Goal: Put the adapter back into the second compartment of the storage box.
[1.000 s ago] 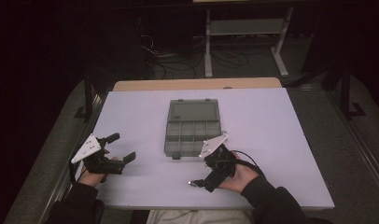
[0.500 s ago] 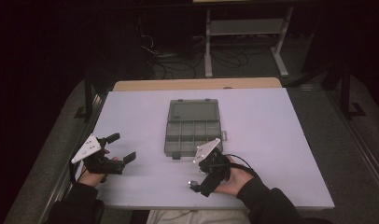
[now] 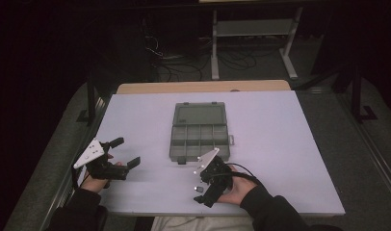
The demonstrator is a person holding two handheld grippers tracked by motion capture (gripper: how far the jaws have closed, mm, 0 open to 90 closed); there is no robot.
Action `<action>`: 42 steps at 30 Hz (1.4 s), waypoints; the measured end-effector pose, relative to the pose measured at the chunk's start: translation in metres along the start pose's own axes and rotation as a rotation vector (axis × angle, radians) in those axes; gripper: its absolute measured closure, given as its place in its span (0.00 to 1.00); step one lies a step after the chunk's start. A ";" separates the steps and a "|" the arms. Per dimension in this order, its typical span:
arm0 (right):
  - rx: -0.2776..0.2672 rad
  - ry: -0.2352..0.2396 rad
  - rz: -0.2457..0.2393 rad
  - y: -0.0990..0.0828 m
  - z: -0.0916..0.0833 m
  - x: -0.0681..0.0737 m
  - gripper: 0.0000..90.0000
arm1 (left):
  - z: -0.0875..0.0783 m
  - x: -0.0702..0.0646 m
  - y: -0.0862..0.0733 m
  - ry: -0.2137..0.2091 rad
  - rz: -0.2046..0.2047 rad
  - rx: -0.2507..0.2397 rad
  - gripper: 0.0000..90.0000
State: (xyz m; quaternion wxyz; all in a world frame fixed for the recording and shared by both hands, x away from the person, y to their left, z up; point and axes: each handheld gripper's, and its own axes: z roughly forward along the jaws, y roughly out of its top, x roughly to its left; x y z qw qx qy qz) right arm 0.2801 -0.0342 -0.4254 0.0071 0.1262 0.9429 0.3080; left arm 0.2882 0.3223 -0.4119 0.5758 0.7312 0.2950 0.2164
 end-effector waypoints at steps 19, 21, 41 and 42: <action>0.033 0.007 -0.009 -0.001 0.006 0.001 0.36 | 0.000 0.000 0.000 -0.008 -0.003 0.000 0.00; 0.036 0.009 0.001 -0.002 0.006 0.000 0.40 | 0.000 0.000 0.000 -0.008 -0.002 0.001 0.00; 0.058 -0.023 -0.028 -0.001 0.009 0.004 0.82 | 0.000 0.000 0.000 -0.009 -0.002 0.000 0.00; 0.060 -0.026 -0.028 0.000 0.009 0.005 0.82 | 0.000 0.000 0.000 -0.009 -0.003 -0.001 0.00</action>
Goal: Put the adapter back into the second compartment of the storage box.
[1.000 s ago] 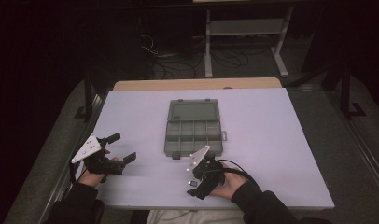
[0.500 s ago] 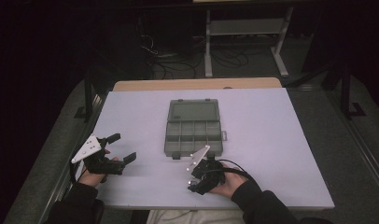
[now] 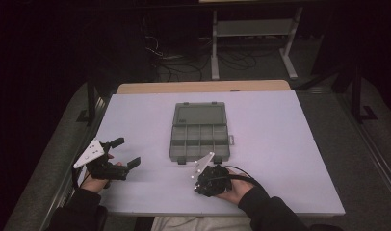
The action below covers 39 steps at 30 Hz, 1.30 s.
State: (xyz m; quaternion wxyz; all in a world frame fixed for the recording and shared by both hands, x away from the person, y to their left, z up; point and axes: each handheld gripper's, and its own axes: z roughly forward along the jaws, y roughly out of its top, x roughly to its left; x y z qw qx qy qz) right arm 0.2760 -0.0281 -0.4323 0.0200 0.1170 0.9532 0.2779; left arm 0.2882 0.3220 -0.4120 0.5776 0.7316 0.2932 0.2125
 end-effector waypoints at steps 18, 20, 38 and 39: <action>-0.061 0.008 0.024 0.007 -0.018 -0.003 0.83 | 0.000 0.000 0.000 0.002 -0.004 -0.002 0.00; -0.067 0.010 0.027 0.008 -0.021 -0.004 0.83 | 0.000 0.000 0.000 0.003 -0.004 -0.002 0.00; -0.102 0.006 0.033 0.023 -0.035 -0.016 0.83 | 0.000 0.000 0.000 0.004 -0.004 -0.003 0.00; -0.107 0.005 0.031 0.024 -0.036 -0.017 0.83 | 0.000 0.000 0.000 0.004 -0.003 -0.003 0.00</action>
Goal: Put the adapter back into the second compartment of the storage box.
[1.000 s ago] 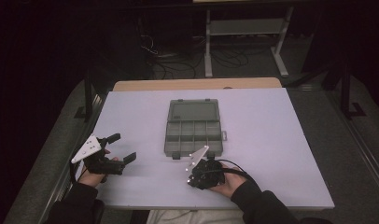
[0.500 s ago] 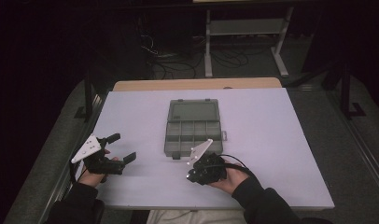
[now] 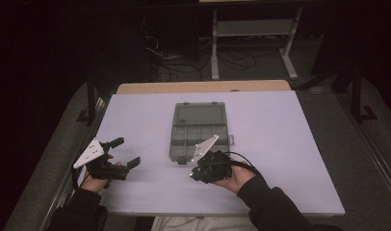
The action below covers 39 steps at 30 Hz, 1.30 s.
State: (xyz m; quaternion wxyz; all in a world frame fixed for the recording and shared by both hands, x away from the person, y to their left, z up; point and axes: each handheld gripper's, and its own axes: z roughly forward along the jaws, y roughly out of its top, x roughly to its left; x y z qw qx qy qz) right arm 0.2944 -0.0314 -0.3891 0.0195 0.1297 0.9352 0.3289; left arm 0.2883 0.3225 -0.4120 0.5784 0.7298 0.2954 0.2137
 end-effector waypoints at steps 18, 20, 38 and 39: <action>-0.015 -0.029 -0.009 0.022 -0.019 -0.017 0.83 | 0.000 0.000 0.000 -0.002 -0.001 -0.001 0.00; -0.014 -0.031 -0.013 0.024 -0.020 -0.019 0.83 | 0.000 0.000 0.000 -0.002 -0.002 -0.001 0.00; -0.003 -0.054 -0.007 0.046 -0.030 -0.038 0.83 | 0.000 0.000 0.000 0.001 -0.002 0.003 0.00; -0.001 -0.054 -0.003 0.047 -0.030 -0.039 0.83 | 0.000 0.000 0.000 0.001 -0.001 0.003 0.00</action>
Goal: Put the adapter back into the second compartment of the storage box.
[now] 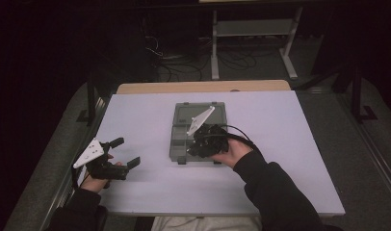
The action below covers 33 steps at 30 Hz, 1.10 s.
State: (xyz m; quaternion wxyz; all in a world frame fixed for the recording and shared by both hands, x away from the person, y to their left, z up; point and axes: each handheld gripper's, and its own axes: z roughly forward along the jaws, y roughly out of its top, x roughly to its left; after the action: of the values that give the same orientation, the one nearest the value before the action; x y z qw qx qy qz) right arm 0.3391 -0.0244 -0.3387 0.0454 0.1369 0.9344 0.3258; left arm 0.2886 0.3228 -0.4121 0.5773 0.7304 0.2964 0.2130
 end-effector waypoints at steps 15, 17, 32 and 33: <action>0.006 -0.020 0.016 0.011 0.002 -0.019 0.83 | 0.000 0.000 0.000 -0.003 0.000 -0.002 0.00; 0.012 -0.024 0.017 0.013 0.003 -0.021 0.83 | 0.000 0.000 0.000 -0.003 -0.001 -0.002 0.00; 0.029 -0.049 0.059 0.021 0.012 -0.045 0.83 | 0.000 0.000 0.000 -0.008 -0.003 -0.008 0.00; 0.025 -0.045 0.066 0.021 0.012 -0.047 0.83 | 0.000 0.000 0.000 -0.008 -0.003 -0.007 0.00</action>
State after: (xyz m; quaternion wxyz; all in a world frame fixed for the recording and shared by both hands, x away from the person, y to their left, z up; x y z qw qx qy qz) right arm 0.3914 -0.0148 -0.3352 0.0541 0.1756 0.9321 0.3122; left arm 0.2883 0.3228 -0.4119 0.5815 0.7287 0.2944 0.2103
